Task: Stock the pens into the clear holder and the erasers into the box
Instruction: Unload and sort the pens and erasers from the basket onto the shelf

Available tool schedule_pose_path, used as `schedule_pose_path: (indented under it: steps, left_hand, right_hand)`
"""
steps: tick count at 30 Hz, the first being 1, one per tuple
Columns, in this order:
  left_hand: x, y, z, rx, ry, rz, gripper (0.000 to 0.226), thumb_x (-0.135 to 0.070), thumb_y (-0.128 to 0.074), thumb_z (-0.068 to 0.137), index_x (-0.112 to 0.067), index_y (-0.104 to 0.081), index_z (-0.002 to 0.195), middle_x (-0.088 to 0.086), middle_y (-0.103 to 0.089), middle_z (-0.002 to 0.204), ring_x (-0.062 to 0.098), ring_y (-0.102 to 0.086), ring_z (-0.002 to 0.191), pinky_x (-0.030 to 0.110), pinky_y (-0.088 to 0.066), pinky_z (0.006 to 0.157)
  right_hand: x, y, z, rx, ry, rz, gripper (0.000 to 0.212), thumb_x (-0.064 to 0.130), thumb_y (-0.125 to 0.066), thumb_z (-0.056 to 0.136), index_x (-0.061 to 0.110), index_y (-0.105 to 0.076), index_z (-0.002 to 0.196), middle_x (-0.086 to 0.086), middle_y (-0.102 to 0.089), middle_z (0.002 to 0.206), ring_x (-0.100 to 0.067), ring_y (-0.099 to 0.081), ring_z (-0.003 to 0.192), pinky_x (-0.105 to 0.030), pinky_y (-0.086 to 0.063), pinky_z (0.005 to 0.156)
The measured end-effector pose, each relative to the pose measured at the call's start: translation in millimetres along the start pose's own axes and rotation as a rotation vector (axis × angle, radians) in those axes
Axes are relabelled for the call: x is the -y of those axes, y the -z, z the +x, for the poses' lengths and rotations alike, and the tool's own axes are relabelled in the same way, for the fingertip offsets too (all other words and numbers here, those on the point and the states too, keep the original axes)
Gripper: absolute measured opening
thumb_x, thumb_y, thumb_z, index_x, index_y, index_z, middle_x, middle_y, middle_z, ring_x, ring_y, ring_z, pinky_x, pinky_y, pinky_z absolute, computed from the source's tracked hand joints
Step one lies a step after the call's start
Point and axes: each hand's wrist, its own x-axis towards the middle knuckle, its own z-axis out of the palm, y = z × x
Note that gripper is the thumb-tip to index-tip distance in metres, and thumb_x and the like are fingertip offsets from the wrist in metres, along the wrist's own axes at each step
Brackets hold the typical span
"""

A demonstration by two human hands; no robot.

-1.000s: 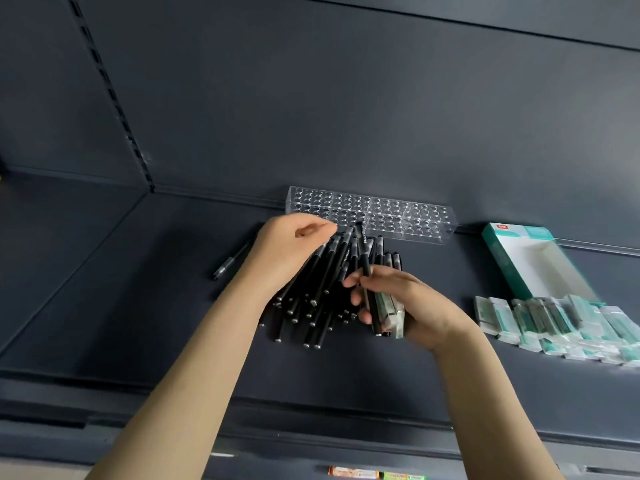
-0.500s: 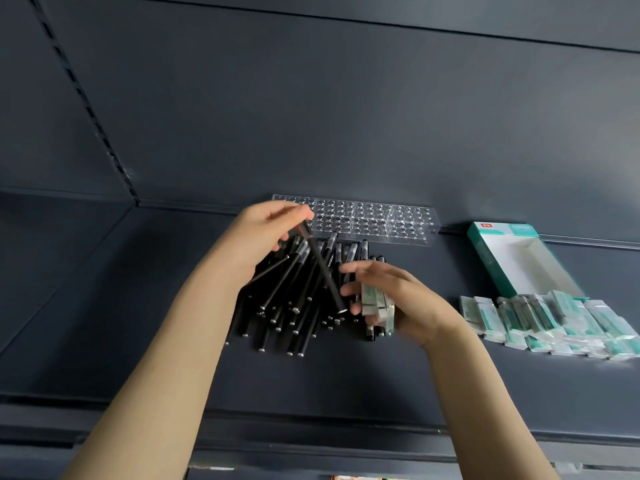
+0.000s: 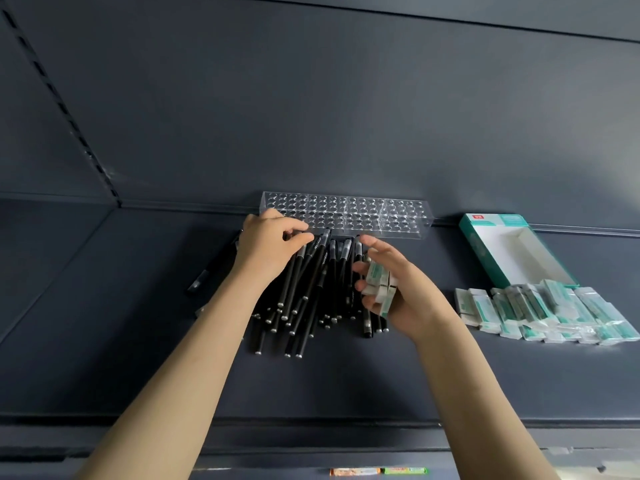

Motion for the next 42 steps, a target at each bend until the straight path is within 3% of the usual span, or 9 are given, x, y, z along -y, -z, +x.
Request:
schedule_pose_path:
  steps: [4, 11, 17, 23, 25, 29, 36, 40, 42]
  left_hand:
    - [-3.7, 5.2, -4.8, -0.056, -0.059, -0.014, 0.024, -0.037, -0.068, 0.088, -0.029, -0.072, 0.111, -0.014, -0.053, 0.100, 0.020, -0.042, 0.112, 0.026, -0.035, 0.087]
    - [-49.9, 7.3, -57.7, -0.040, -0.373, -0.237, 0.015, -0.032, -0.070, 0.084, -0.023, -0.075, 0.096, -0.012, -0.062, 0.086, 0.008, -0.058, 0.086, 0.027, -0.047, 0.078]
    - [-69.3, -27.7, -81.5, 0.071, -0.519, -0.067, 0.044, -0.059, -0.058, 0.076, -0.028, -0.072, 0.103, -0.014, -0.059, 0.095, 0.011, -0.050, 0.092, 0.020, -0.038, 0.085]
    - [-103.0, -58.4, -86.5, 0.088, -0.576, -0.065, 0.040, -0.051, -0.057, 0.077, -0.025, -0.072, 0.103, -0.012, -0.063, 0.096, 0.014, -0.051, 0.089, 0.020, -0.038, 0.083]
    - [-118.9, -72.1, -89.6, 0.068, -0.598, -0.049, 0.036, -0.044, -0.055, 0.080, -0.023, -0.071, 0.103, -0.011, -0.064, 0.097, 0.016, -0.052, 0.086, 0.026, -0.042, 0.082]
    - [-156.6, -104.0, -98.1, -0.023, -0.592, -0.053, 0.030, -0.034, -0.055, 0.080, -0.016, -0.069, 0.100, -0.007, -0.065, 0.096, 0.020, -0.055, 0.086, 0.030, -0.045, 0.086]
    - [-229.0, -169.0, -117.1, -0.159, -0.532, -0.136, 0.029, -0.029, -0.056, 0.079, -0.011, -0.069, 0.098, -0.002, -0.065, 0.089, 0.018, -0.052, 0.079, 0.026, -0.045, 0.070]
    - [-259.4, -196.9, -129.2, -0.180, -0.393, -0.290, 0.024, -0.030, -0.058, 0.079, -0.014, -0.068, 0.093, -0.015, -0.059, 0.081, 0.005, -0.051, 0.071, 0.014, -0.040, 0.066]
    - [-269.0, -208.4, -134.0, -0.162, -0.282, -0.327, 0.011, -0.026, -0.064, 0.080, -0.019, -0.066, 0.088, -0.021, -0.052, 0.071, -0.001, -0.048, 0.066, 0.006, -0.034, 0.061]
  right_hand:
    - [-4.7, -2.2, 1.0, 0.010, -0.038, 0.289, 0.012, 0.022, -0.059, 0.089, 0.021, -0.067, 0.098, -0.003, -0.063, 0.088, -0.016, -0.060, 0.067, -0.022, -0.043, 0.051]
    - [-11.6, -1.4, -3.9, -0.004, 0.053, 0.692, 0.016, 0.023, -0.048, 0.098, 0.017, -0.059, 0.108, -0.013, -0.067, 0.114, -0.026, -0.067, 0.101, -0.038, -0.050, 0.091]
    - [-19.5, 11.7, -14.3, -0.009, 0.135, 0.737, 0.018, 0.027, -0.046, 0.100, 0.016, -0.055, 0.111, -0.015, -0.061, 0.120, -0.029, -0.063, 0.110, -0.041, -0.047, 0.100]
    - [-4.1, 39.6, -38.8, 0.005, 0.225, 0.694, 0.029, 0.023, -0.085, 0.058, 0.016, -0.076, 0.085, -0.013, -0.066, 0.106, -0.026, -0.064, 0.103, -0.037, -0.042, 0.106]
    - [4.0, 55.2, -46.8, -0.012, 0.245, 0.680, 0.010, 0.022, -0.075, 0.071, 0.017, -0.075, 0.079, -0.010, -0.064, 0.099, -0.023, -0.061, 0.097, -0.034, -0.042, 0.101]
    - [22.0, 95.7, -62.1, 0.023, 0.262, 0.576, 0.005, 0.023, -0.059, 0.091, 0.020, -0.063, 0.089, -0.004, -0.058, 0.096, -0.019, -0.056, 0.091, -0.033, -0.038, 0.096]
    - [52.6, 186.2, -93.7, 0.092, 0.256, 0.521, 0.017, 0.033, -0.052, 0.086, 0.020, -0.058, 0.096, -0.006, -0.061, 0.100, -0.025, -0.063, 0.088, -0.037, -0.053, 0.078]
    - [67.1, 234.0, -101.8, -0.013, 0.289, 0.566, 0.022, 0.013, -0.042, 0.093, 0.011, -0.062, 0.102, -0.018, -0.062, 0.106, -0.032, -0.061, 0.099, -0.046, -0.045, 0.101]
    - [72.2, 259.9, -99.0, -0.165, 0.333, 0.478, 0.021, 0.006, -0.037, 0.099, 0.012, -0.054, 0.110, -0.017, -0.068, 0.101, -0.029, -0.063, 0.094, -0.043, -0.046, 0.099]
